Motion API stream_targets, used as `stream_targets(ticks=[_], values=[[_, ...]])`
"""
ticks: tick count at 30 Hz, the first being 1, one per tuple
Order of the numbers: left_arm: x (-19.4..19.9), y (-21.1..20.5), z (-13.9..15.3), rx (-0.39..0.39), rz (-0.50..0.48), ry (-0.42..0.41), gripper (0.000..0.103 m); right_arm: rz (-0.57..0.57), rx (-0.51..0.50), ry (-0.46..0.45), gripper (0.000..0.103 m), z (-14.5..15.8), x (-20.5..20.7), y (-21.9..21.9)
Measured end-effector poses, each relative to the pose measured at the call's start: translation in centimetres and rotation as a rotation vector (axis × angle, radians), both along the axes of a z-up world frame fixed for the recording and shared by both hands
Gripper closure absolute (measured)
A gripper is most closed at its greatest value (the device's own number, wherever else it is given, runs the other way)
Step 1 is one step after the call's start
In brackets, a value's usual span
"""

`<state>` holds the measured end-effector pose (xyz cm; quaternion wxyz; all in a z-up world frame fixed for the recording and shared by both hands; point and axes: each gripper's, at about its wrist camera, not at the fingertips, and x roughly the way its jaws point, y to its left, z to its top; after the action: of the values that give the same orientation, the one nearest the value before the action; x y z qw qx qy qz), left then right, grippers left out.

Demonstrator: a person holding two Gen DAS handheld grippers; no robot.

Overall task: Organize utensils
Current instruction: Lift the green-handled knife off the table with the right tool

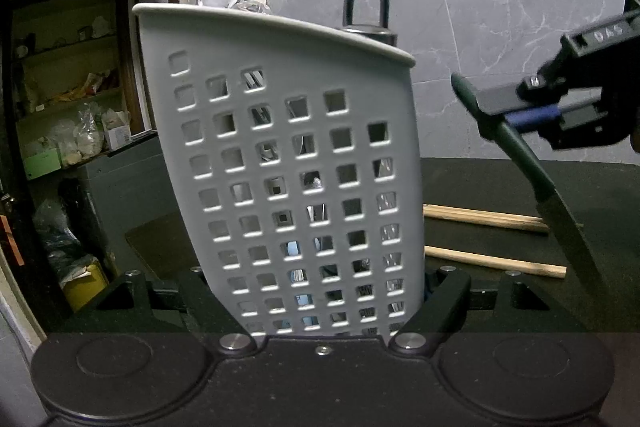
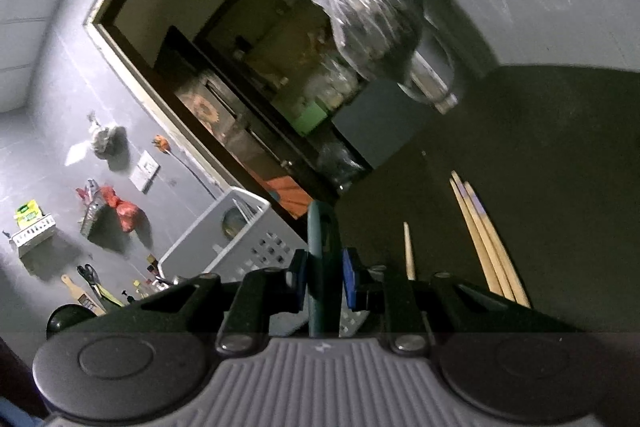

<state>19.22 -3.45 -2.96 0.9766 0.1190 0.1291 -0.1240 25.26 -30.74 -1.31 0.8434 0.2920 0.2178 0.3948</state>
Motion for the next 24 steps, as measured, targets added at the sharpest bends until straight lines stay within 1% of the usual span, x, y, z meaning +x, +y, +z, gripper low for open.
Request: stream_targets(ticks=[7,14,15,16,20,24], values=[[0.0,0.0,0.0,0.000,0.000,0.000,0.024,-0.004,0.000,-0.089,0.082,2.1,-0.9,0.9],[0.0,-0.1,0.0,0.000,-0.001,0.000,0.024,-0.011,-0.010,-0.193,0.083,5.0,-1.9,1.4],[0.0,-0.1,0.0,0.000,-0.001,0.000,0.024,-0.011,-0.012,-0.208,0.084,5.5,-2.0,1.6],[0.0,-0.1,0.0,0.000,-0.001,0.000,0.024,-0.014,-0.015,-0.225,0.088,6.1,-2.2,1.7],[0.0,-0.1,0.0,-0.001,-0.002,0.000,0.024,-0.029,-0.037,-0.282,0.089,8.4,-2.5,2.4],[-0.1,0.0,0.0,-0.003,-0.003,-0.001,0.024,-0.024,-0.061,-0.306,0.089,9.5,-2.4,3.5]])
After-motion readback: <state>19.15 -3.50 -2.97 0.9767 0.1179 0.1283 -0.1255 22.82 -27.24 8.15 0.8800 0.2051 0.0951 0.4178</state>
